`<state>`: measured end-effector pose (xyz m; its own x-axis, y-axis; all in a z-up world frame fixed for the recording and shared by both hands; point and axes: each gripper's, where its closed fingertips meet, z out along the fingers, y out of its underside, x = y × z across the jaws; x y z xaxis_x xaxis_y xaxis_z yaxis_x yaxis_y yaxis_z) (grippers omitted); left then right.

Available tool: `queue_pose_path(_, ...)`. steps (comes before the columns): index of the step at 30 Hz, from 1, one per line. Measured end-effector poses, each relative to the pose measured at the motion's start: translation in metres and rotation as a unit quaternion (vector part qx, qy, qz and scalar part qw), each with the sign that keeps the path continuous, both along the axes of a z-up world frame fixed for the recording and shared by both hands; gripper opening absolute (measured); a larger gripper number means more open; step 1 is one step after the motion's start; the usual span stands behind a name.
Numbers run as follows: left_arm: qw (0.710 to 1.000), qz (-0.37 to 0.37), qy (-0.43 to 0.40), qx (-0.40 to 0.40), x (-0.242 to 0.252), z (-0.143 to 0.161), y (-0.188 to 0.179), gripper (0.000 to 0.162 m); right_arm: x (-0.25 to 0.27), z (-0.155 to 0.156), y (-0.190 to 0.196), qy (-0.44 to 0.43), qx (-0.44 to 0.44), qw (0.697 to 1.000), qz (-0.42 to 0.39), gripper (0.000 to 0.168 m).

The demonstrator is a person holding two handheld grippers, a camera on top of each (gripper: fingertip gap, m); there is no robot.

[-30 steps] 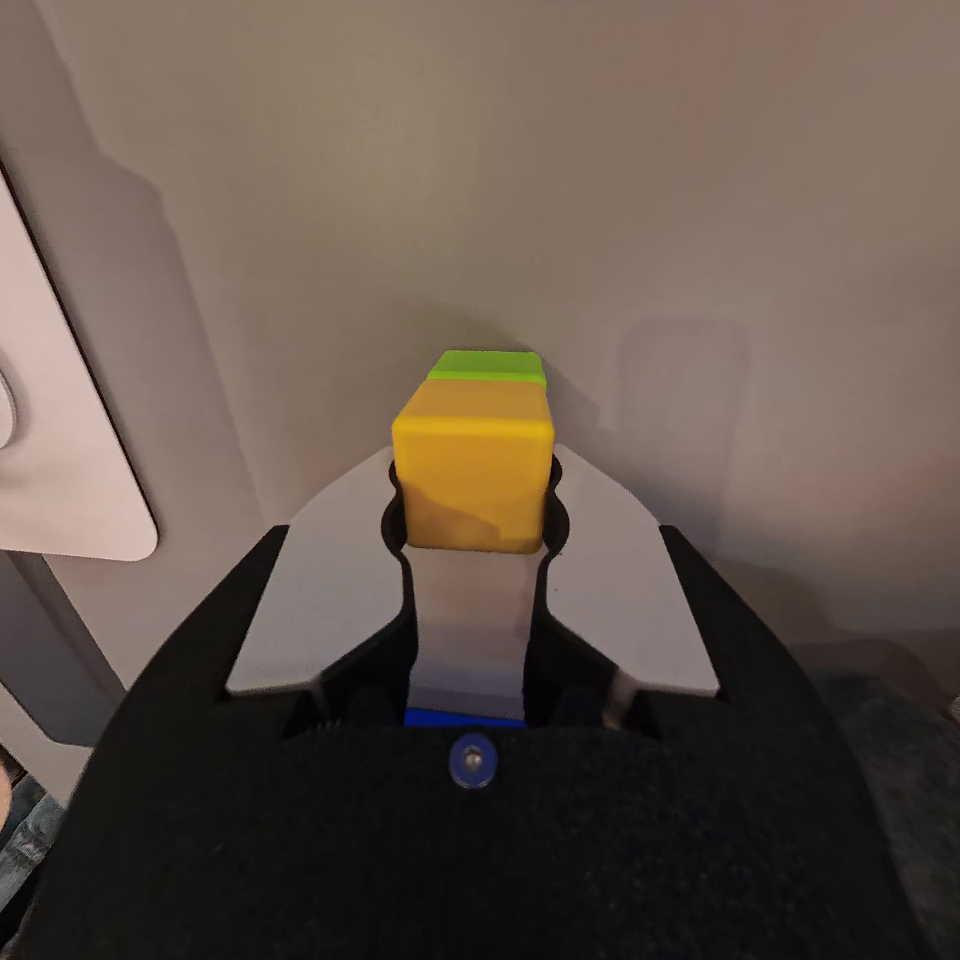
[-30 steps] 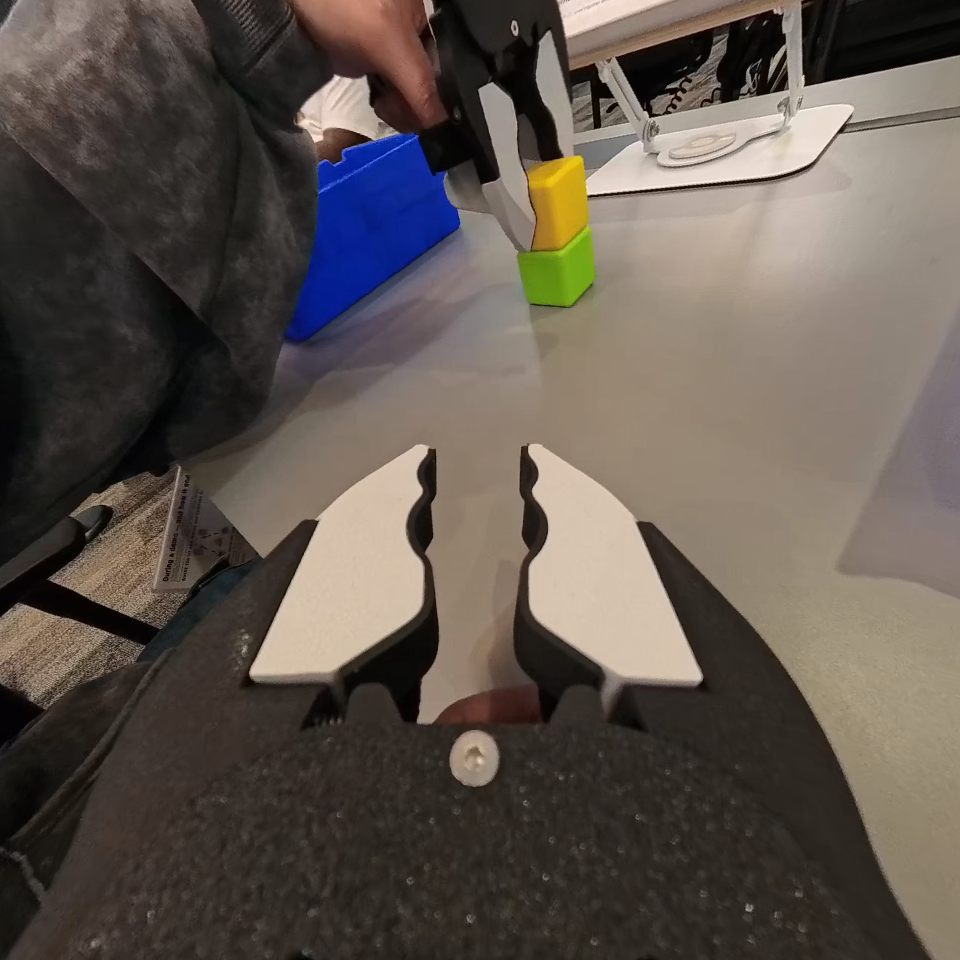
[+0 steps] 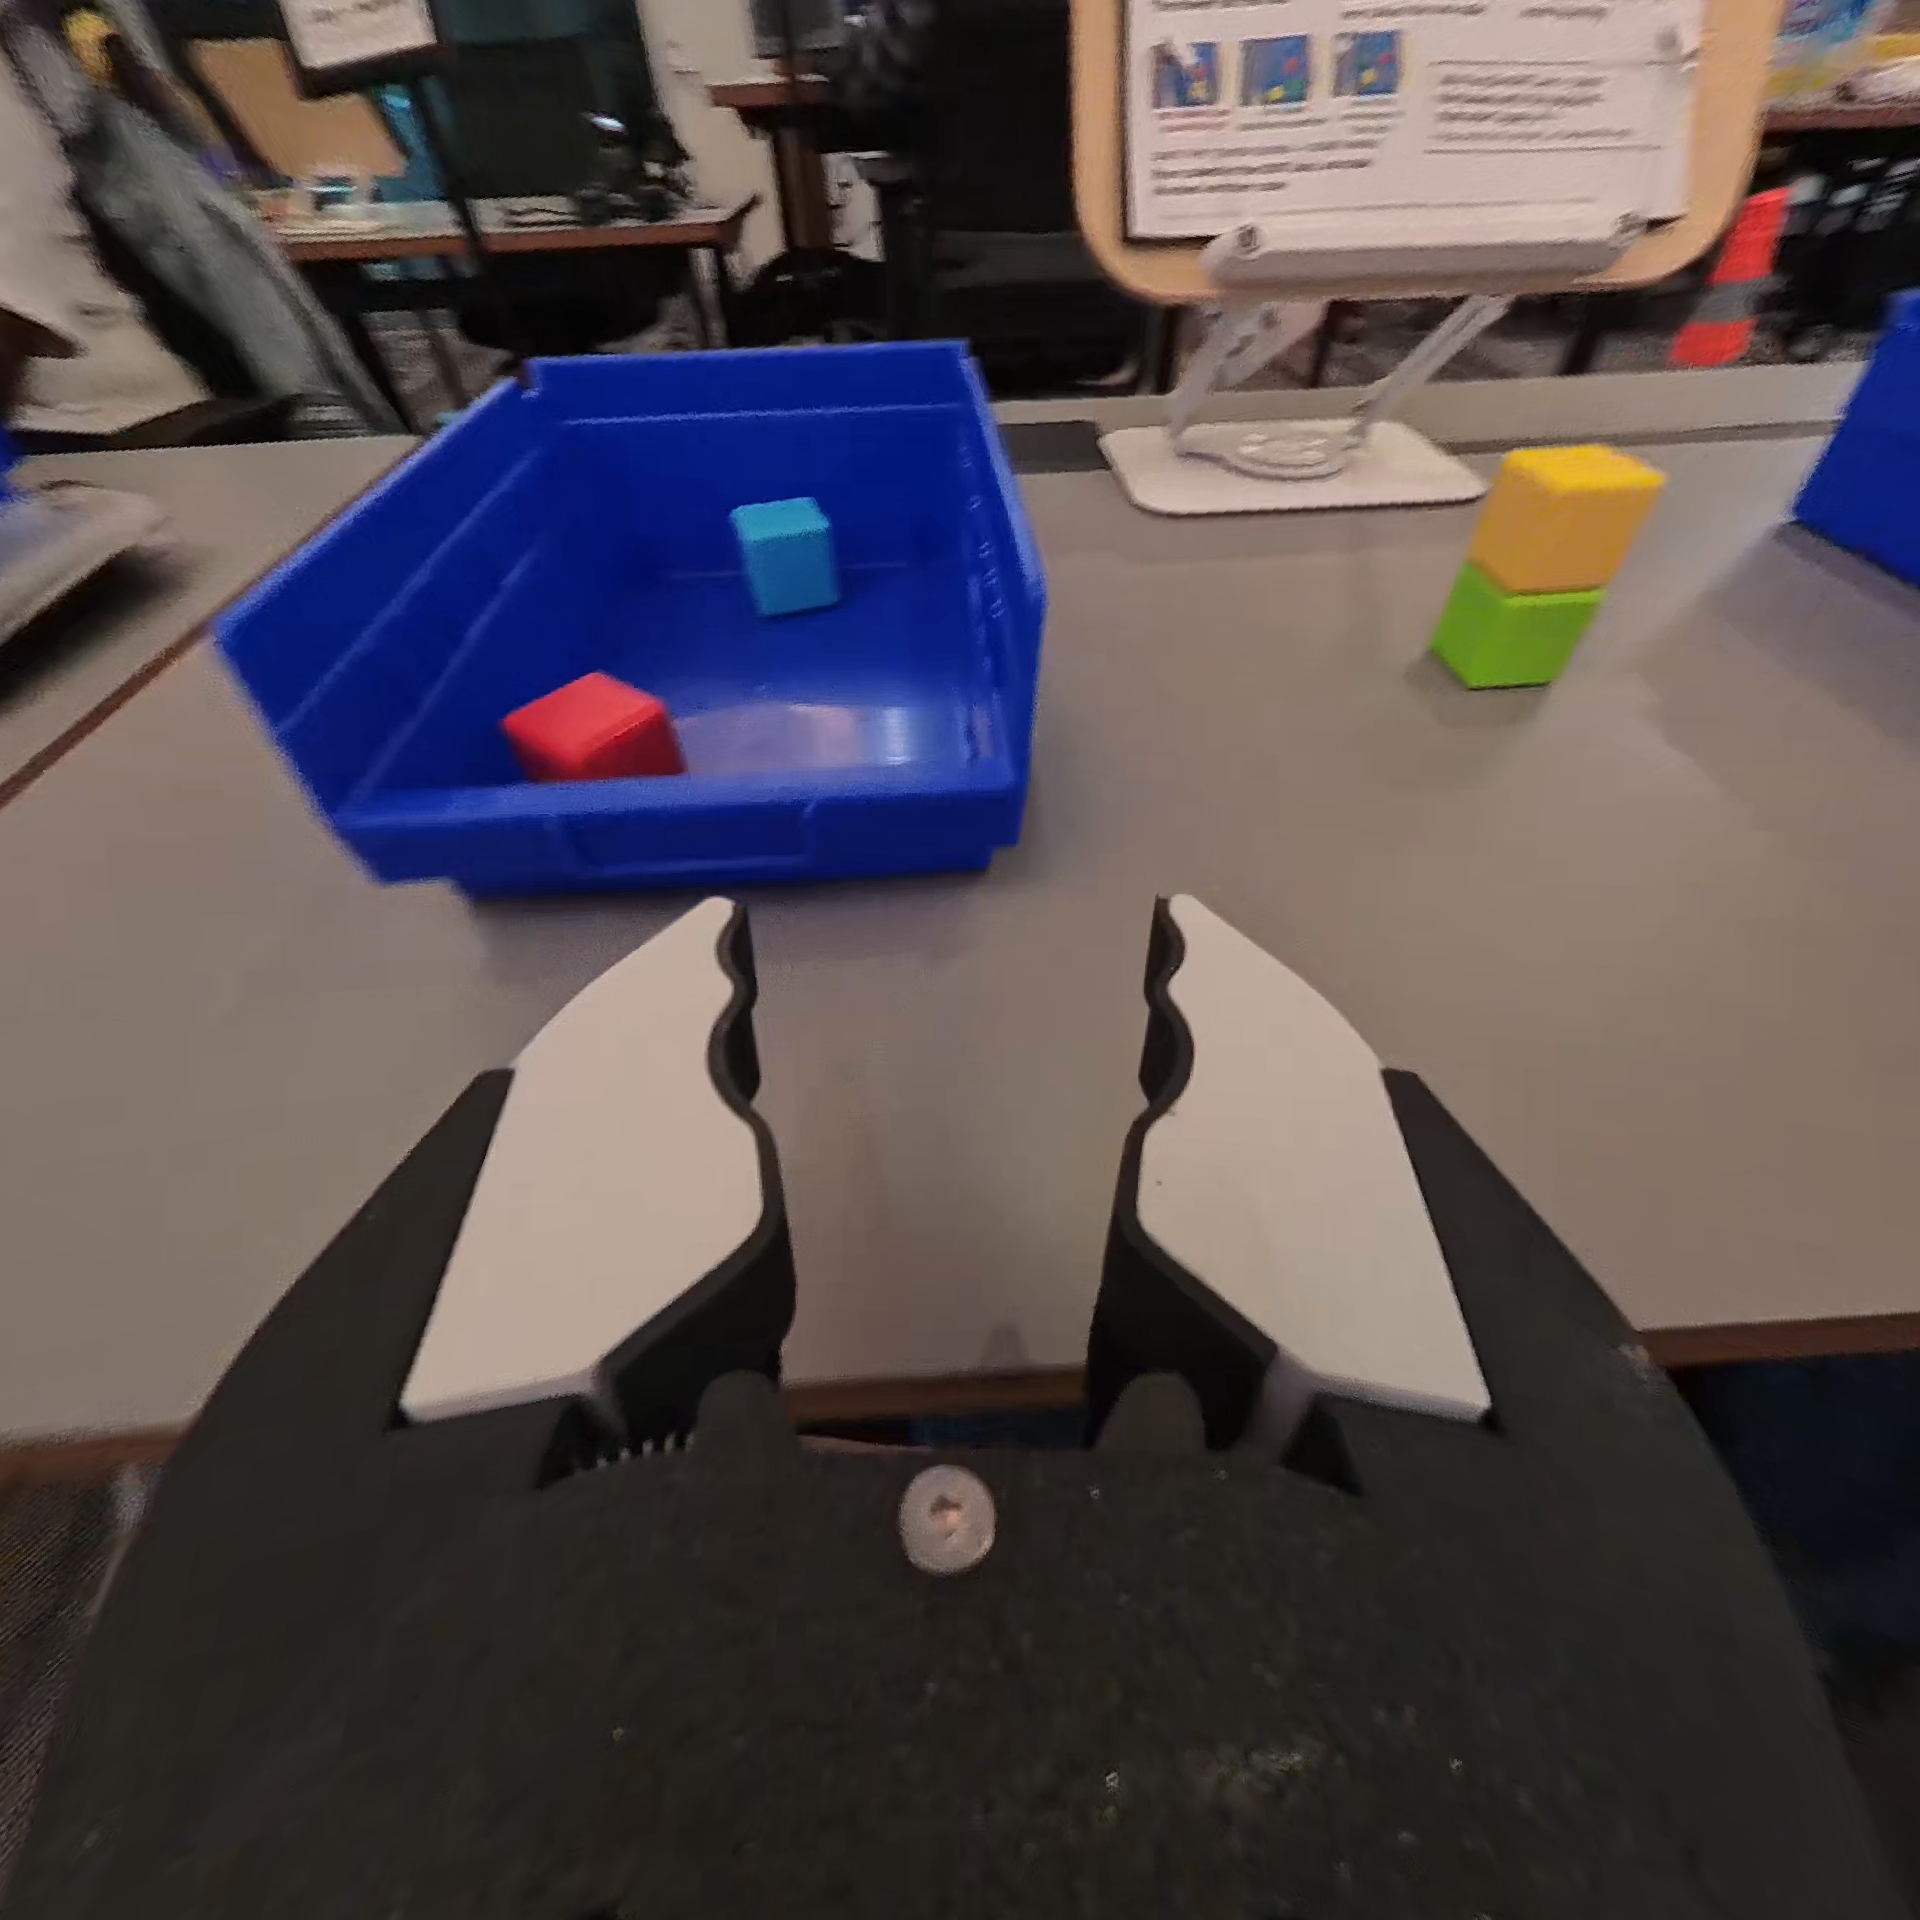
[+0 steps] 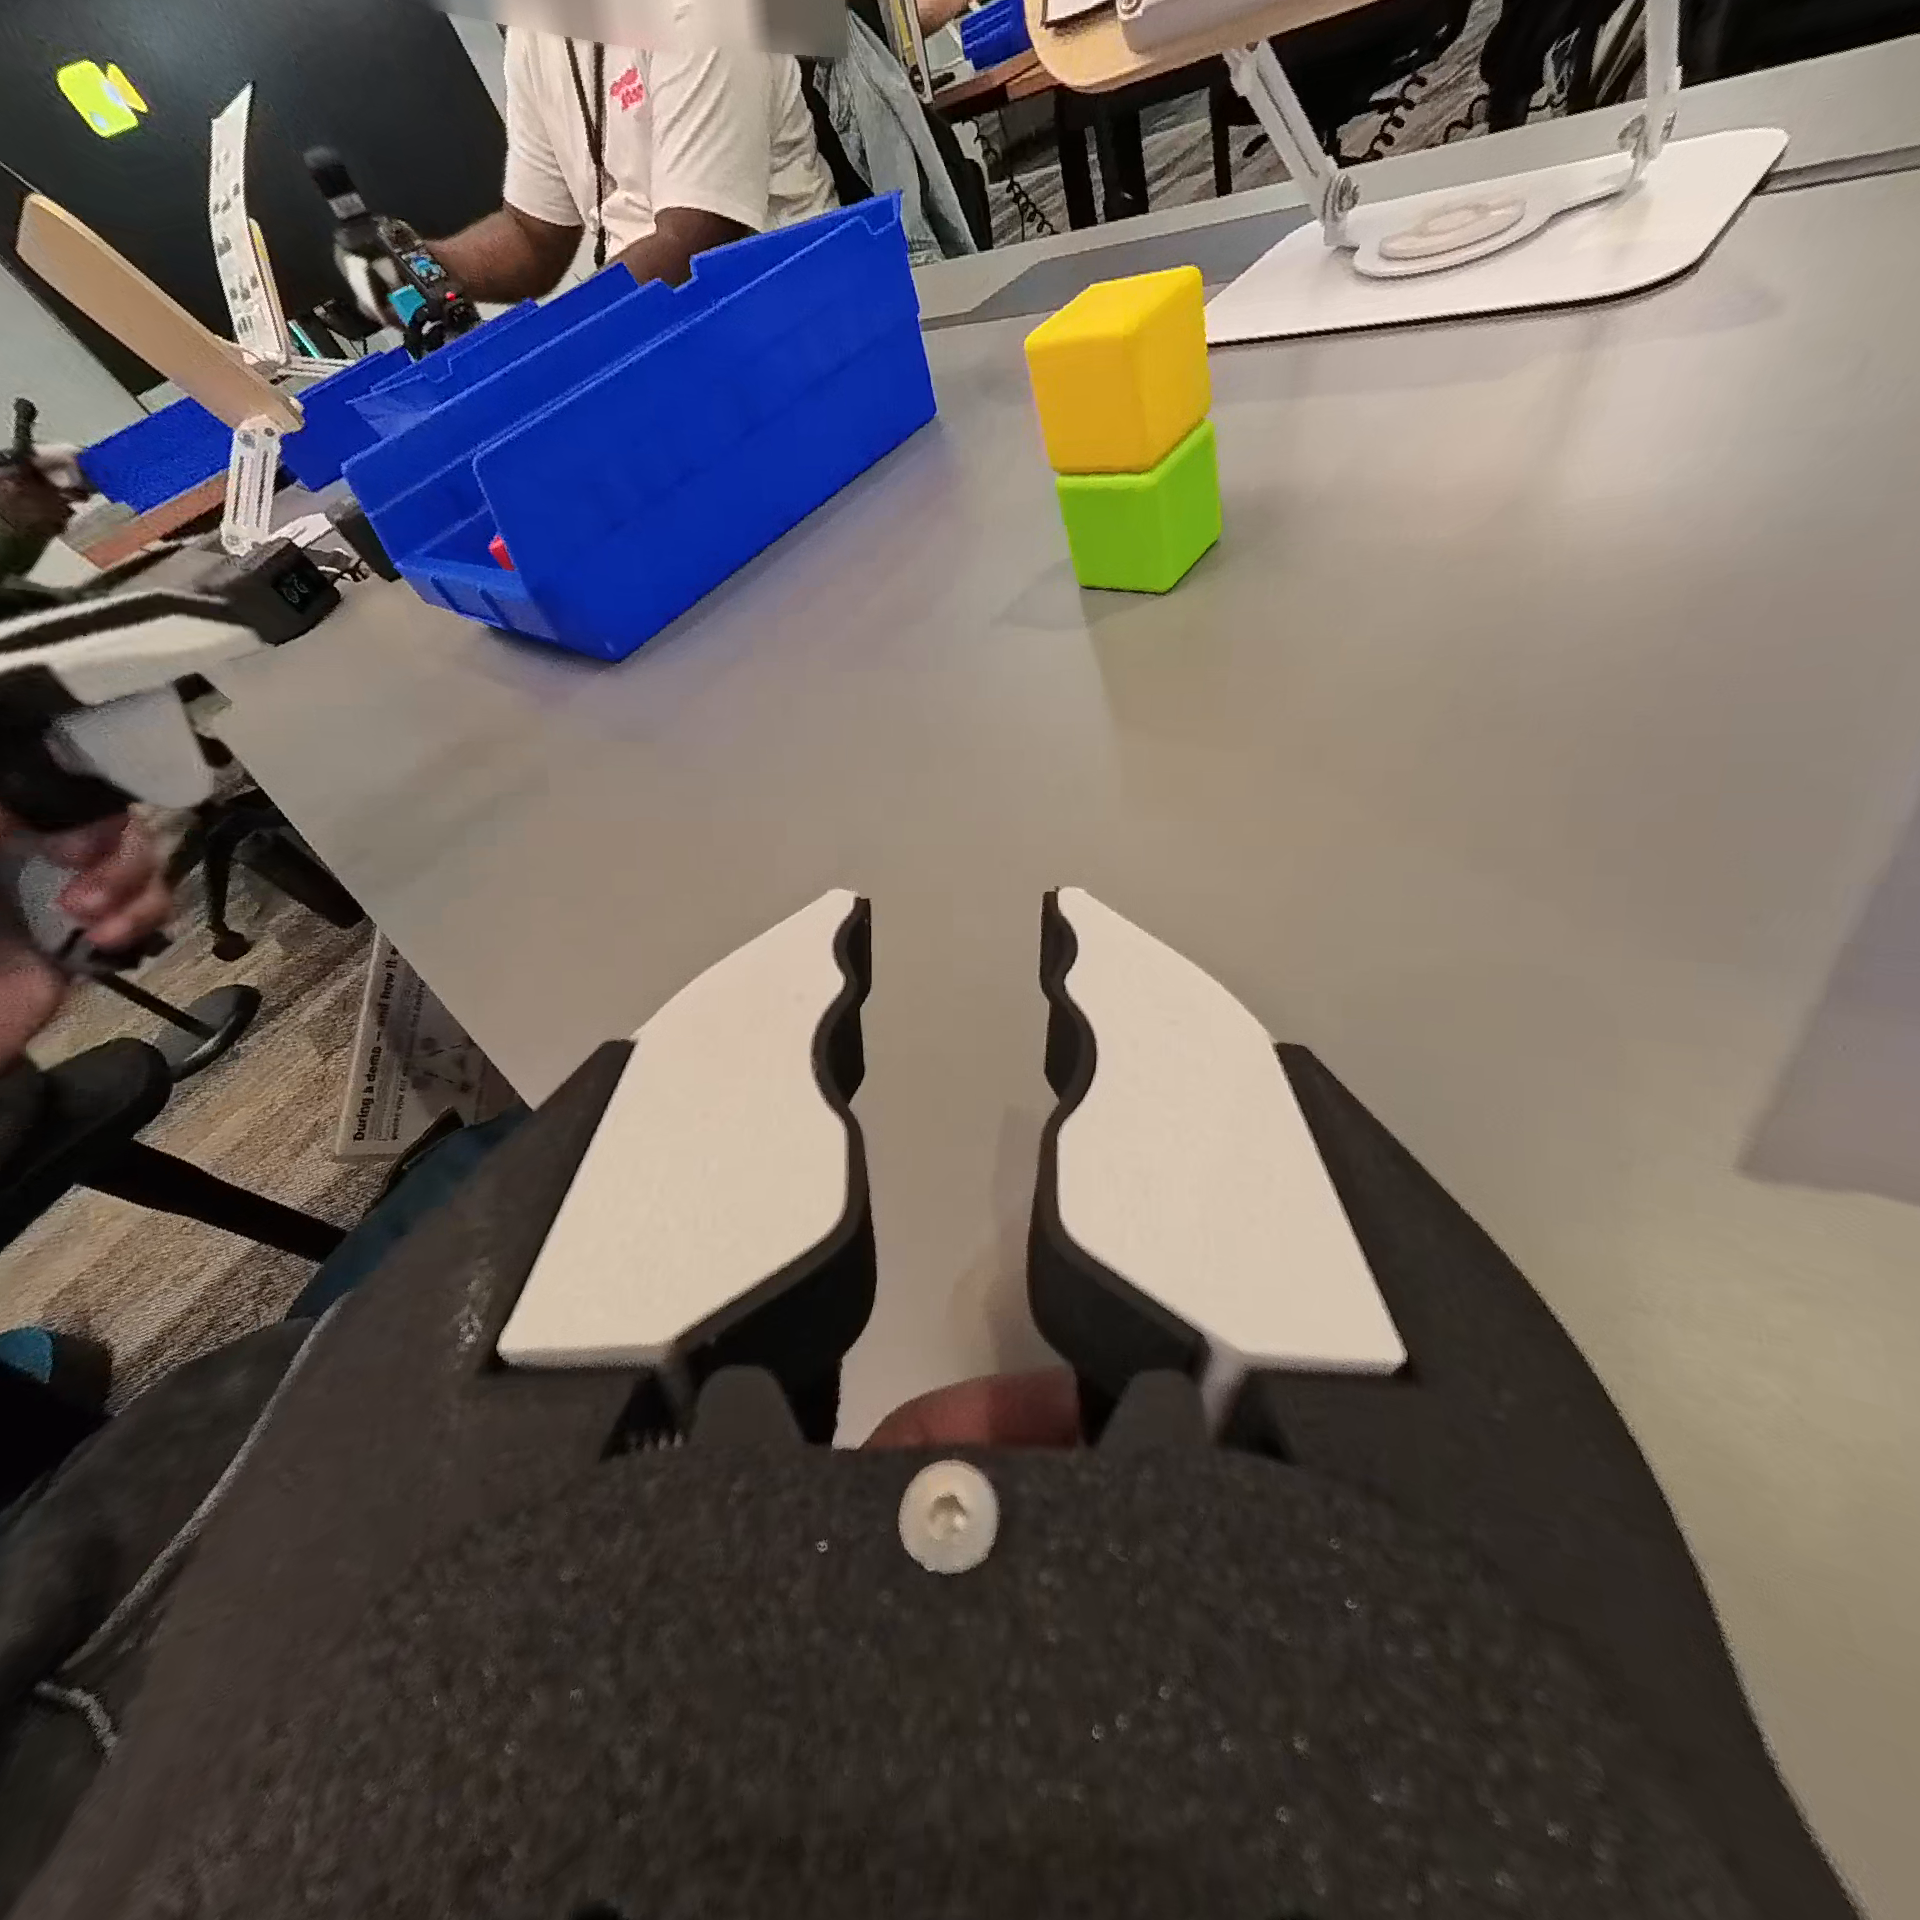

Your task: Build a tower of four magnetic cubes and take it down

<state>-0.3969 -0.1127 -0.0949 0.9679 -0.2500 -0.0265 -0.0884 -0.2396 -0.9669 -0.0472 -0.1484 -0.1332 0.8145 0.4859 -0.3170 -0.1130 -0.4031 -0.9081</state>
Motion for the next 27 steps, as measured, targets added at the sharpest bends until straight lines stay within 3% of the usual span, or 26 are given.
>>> queue_pose_path(4, 0.999, 0.021, 0.032, 0.014, -0.007, 0.003, -0.014, 0.071, 0.000, -0.001, 0.000, -0.005, 0.002, 1.000, -0.002, 0.031)
queue_pose_path(9, 0.999, 0.026, 0.010, -0.037, -0.007, 0.005, 0.010, 0.073, 0.001, -0.001, -0.001, -0.001, 0.002, 1.000, -0.004, 0.031)
queue_pose_path(12, 0.995, 0.042, 0.018, -0.092, -0.013, 0.017, 0.057, 0.082, 0.001, -0.001, -0.001, 0.000, 0.002, 1.000, -0.004, 0.031)
queue_pose_path(18, 0.982, 0.072, -0.005, -0.177, -0.007, 0.056, 0.187, 0.079, 0.001, -0.001, -0.001, -0.001, 0.002, 1.000, -0.003, 0.031)
queue_pose_path(23, 0.956, 0.075, 0.006, -0.283, 0.006, 0.040, 0.285, 0.082, 0.002, 0.000, -0.002, 0.009, 0.003, 1.000, -0.003, 0.031)
queue_pose_path(27, 0.917, 0.092, 0.015, -0.388, 0.004, -0.001, 0.325, 0.083, 0.003, 0.000, -0.003, 0.012, 0.003, 1.000, -0.004, 0.032)
